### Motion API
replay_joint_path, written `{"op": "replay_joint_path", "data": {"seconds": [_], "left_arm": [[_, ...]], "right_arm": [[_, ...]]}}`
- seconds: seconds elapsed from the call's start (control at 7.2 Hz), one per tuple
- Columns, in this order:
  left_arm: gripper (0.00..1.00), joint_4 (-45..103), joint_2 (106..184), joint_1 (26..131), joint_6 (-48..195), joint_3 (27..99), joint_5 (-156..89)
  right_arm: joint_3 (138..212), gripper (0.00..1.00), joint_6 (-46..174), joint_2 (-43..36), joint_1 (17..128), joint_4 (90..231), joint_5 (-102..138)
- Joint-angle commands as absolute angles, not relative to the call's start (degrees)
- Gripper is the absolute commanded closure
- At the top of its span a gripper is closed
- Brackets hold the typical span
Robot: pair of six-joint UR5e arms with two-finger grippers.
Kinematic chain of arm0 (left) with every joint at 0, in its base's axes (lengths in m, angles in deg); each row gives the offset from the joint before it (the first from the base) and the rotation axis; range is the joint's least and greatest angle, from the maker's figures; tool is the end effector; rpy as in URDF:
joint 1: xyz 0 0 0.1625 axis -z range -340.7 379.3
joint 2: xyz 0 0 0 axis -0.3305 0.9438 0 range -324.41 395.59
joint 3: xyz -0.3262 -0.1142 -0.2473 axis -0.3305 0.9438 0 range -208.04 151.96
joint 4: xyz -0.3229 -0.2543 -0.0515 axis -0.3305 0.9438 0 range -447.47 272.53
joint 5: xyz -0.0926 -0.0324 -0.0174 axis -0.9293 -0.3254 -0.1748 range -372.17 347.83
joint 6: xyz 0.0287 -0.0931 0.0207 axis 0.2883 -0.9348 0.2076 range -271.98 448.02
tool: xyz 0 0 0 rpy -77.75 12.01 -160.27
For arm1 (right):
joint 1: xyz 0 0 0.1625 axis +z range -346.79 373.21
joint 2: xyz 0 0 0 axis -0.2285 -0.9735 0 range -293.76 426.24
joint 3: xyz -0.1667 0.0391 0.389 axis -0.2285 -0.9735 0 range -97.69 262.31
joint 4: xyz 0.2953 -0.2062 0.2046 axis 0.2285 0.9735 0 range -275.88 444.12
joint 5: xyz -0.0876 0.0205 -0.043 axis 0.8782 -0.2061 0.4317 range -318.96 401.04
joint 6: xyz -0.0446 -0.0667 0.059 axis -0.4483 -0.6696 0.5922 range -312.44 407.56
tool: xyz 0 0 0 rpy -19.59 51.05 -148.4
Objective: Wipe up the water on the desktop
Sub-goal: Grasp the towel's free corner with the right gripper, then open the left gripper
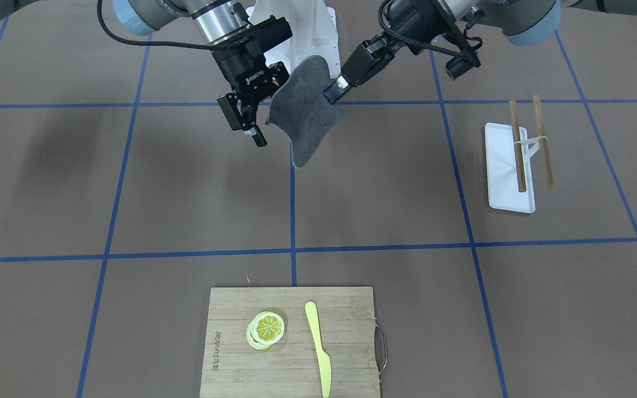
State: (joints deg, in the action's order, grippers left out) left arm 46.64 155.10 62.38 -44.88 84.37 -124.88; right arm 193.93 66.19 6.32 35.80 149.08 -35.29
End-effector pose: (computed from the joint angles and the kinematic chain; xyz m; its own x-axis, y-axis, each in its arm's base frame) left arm 0.3239 -0.4327 0.1148 -0.2943 -0.5844 -0.7563 0.2038 0.7347 -0.6470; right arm -0.4690 -0.3651 0.1477 0.6226 -0.7382 0.2596 0.0134 0.3417 0.9397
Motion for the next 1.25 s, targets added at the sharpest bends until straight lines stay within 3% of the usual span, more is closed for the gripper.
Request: {"op": "replay_joint_path", "data": {"seconds": [0.0, 0.14, 0.28, 0.69, 0.83, 1.11], "left_arm": [[1.0, 46.6, 155.0, 62.2, -45.0, 84.5, -124.8], [1.0, 46.6, 155.0, 62.2, -45.0, 84.4, -124.8], [1.0, 46.6, 154.9, 62.2, -45.0, 84.4, -124.8], [1.0, 46.6, 154.6, 62.2, -43.8, 84.3, -125.2], [0.06, 46.6, 154.0, 62.4, -39.6, 84.3, -125.1], [0.01, 46.6, 151.3, 62.5, -30.8, 84.3, -125.2]], "right_arm": [[194.0, 0.71, 66.2, 6.0, 35.9, 149.0, -35.3], [194.1, 0.91, 66.3, 5.7, 35.9, 149.0, -35.3], [194.1, 1.0, 66.3, 5.3, 36.0, 149.0, -35.3], [194.1, 1.0, 66.3, 5.2, 36.8, 149.0, -35.2], [194.2, 1.0, 66.3, 5.6, 38.2, 149.0, -35.2], [195.0, 1.0, 70.4, 5.8, 41.4, 148.6, -35.3]]}}
